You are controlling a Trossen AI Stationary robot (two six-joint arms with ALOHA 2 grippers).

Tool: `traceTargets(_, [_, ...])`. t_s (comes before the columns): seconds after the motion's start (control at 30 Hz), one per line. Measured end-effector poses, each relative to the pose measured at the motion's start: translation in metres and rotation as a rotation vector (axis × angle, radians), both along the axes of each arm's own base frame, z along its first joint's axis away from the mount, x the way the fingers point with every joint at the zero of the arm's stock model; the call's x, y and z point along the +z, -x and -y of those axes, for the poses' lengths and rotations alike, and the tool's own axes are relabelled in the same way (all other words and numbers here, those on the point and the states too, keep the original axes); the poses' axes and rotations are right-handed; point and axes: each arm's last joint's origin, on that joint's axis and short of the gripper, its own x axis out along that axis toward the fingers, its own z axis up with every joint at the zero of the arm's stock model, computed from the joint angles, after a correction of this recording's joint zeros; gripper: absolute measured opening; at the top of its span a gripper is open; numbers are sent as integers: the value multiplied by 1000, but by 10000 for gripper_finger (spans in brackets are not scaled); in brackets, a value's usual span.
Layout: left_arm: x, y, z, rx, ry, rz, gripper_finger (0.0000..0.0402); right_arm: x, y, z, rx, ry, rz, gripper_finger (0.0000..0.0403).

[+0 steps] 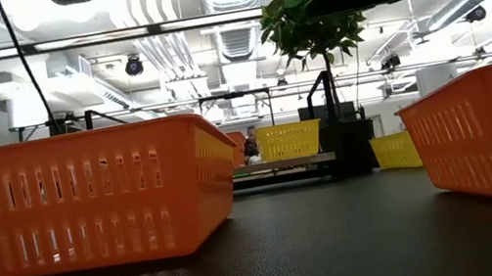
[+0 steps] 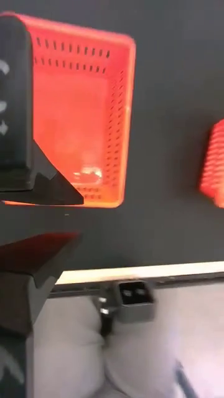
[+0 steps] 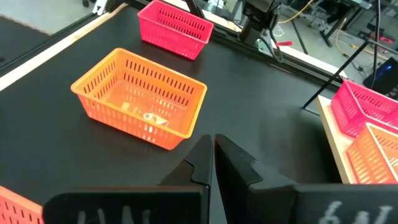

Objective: Stack baskets on shelf by color
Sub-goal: Stack the left orange bin on top of the orange bin on the shelf

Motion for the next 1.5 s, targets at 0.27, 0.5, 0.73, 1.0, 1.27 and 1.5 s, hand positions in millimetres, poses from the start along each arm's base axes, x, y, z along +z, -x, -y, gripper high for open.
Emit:
traceTargets(0.27, [-29, -15, 21, -2, 78, -154, 108, 0, 0, 0, -4, -11, 0, 9])
traceTargets(0.5, [-37, -17, 23, -63, 33, -153, 174, -3, 2, 0, -14, -35, -14, 9])
traceTargets(0.73, [-41, -18, 23, -69, -49, -115, 178, -4, 2, 1, -21, -51, -18, 9])
traceTargets(1.0, [-50, -16, 32, -85, -62, -131, 178, -4, 2, 1, -21, -50, -18, 9])
traceTargets(1.27, [-65, -13, 28, -68, -105, -144, 178, -4, 2, 1, -23, -54, -18, 9])
traceTargets(1.5, [-86, -17, 23, -93, -89, -63, 178, -4, 2, 1, -24, -55, -19, 9])
